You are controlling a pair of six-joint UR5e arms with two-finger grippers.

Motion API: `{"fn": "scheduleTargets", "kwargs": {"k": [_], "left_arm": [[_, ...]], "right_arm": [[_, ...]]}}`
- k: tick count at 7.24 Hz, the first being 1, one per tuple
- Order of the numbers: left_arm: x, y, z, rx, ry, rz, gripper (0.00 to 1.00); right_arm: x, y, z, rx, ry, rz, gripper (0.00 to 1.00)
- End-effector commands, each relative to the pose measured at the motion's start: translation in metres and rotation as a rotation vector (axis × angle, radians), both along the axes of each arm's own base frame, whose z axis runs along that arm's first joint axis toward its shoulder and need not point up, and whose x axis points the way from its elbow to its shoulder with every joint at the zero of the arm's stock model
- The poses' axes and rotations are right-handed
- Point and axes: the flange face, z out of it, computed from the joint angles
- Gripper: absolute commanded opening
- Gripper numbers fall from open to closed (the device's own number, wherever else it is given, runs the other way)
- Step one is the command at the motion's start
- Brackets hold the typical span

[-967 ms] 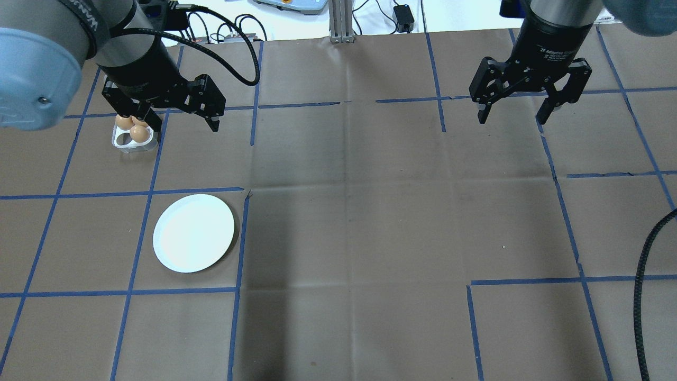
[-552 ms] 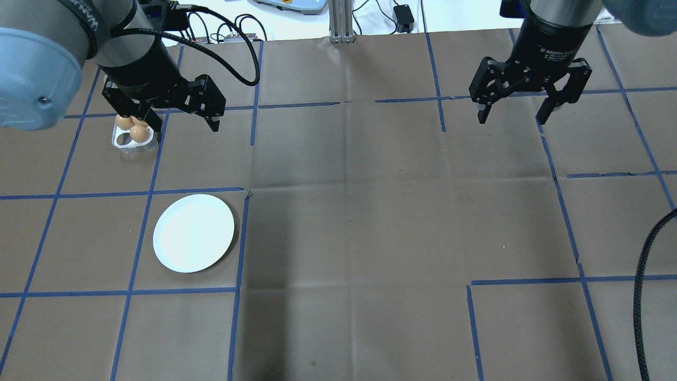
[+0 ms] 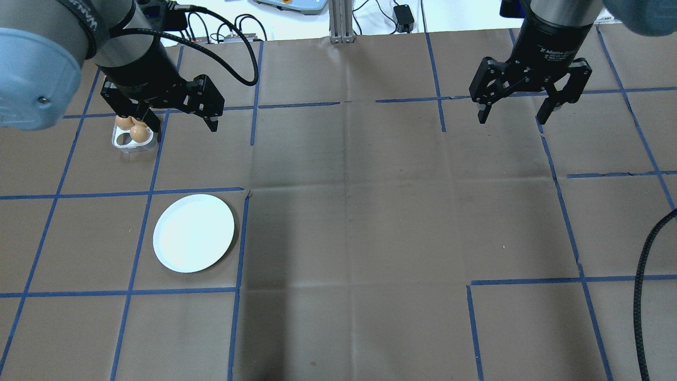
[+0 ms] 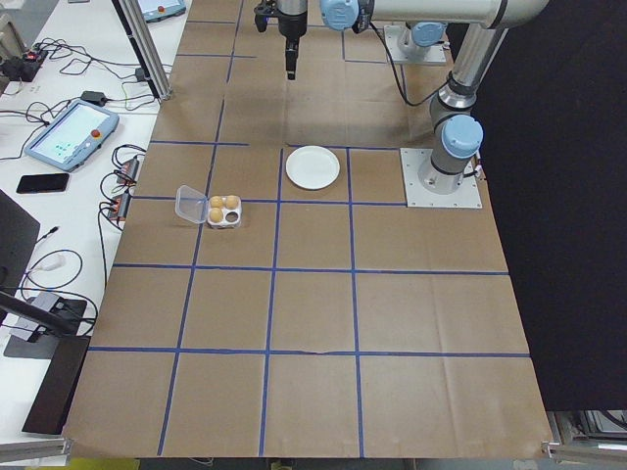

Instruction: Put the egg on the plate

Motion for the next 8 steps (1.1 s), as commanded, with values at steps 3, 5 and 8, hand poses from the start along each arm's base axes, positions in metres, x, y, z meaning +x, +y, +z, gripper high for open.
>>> {"fn": "scheduleTargets", "kwargs": {"k": [3, 5, 8], "left_arm": [[0.061, -0.056, -0.001, -0.002, 0.014, 0.101, 1.0], [0.137, -0.09, -0.005, -0.014, 0.043, 0.102, 1.0], [0.246, -0.141, -0.036, 0.004, 0.026, -0.03, 1.0]], "right_arm": [[0.0, 0.0, 0.0, 0.0, -0.001, 0.0, 1.0], [0.0, 0.0, 0.0, 0.0, 0.0, 0.0, 1.0], [0.0, 0.0, 0.0, 0.0, -0.001, 0.0, 1.0]]}}
